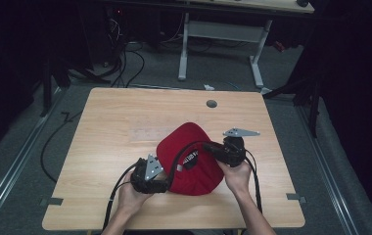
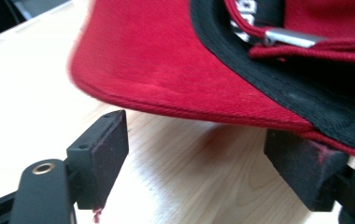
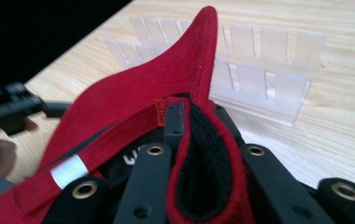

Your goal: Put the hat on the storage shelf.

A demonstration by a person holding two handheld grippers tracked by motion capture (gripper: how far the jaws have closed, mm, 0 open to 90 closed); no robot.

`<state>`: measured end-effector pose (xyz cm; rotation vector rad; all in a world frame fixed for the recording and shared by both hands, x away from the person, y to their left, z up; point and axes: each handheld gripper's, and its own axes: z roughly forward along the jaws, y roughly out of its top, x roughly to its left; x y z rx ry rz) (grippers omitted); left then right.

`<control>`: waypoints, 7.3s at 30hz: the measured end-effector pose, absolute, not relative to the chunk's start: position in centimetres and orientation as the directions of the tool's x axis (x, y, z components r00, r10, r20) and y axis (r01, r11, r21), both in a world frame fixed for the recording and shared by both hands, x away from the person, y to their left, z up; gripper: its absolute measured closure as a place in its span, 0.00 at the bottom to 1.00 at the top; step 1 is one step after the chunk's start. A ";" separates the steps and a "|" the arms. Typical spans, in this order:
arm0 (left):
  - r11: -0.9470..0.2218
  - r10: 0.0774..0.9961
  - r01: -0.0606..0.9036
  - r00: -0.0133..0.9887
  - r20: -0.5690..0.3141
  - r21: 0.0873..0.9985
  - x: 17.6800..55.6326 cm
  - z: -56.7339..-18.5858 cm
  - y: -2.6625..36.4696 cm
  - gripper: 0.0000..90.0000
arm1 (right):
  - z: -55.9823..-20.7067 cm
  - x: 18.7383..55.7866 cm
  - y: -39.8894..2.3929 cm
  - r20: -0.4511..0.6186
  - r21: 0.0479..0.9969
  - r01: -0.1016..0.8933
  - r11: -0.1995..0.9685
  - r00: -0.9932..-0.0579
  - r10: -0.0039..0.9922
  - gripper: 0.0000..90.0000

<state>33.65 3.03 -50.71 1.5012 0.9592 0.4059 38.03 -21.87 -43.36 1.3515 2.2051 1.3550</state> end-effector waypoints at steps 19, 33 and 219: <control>0.064 0.745 0.297 0.621 -0.244 0.953 33.1 -50.3 4.1 0.21 | -45.1 37.1 -21.3 0.253 0.698 0.669 0.255 -0.564 0.786 0.89; -0.057 0.749 0.230 0.653 -0.111 0.972 32.3 -50.5 2.8 0.43 | -45.0 36.9 -20.2 0.282 0.680 0.687 0.257 -0.568 0.773 0.87; 0.551 0.671 0.390 0.320 -0.669 0.738 45.5 -47.0 15.8 0.93 | -53.1 36.9 -27.2 -0.020 0.726 0.642 0.245 -0.337 0.941 0.41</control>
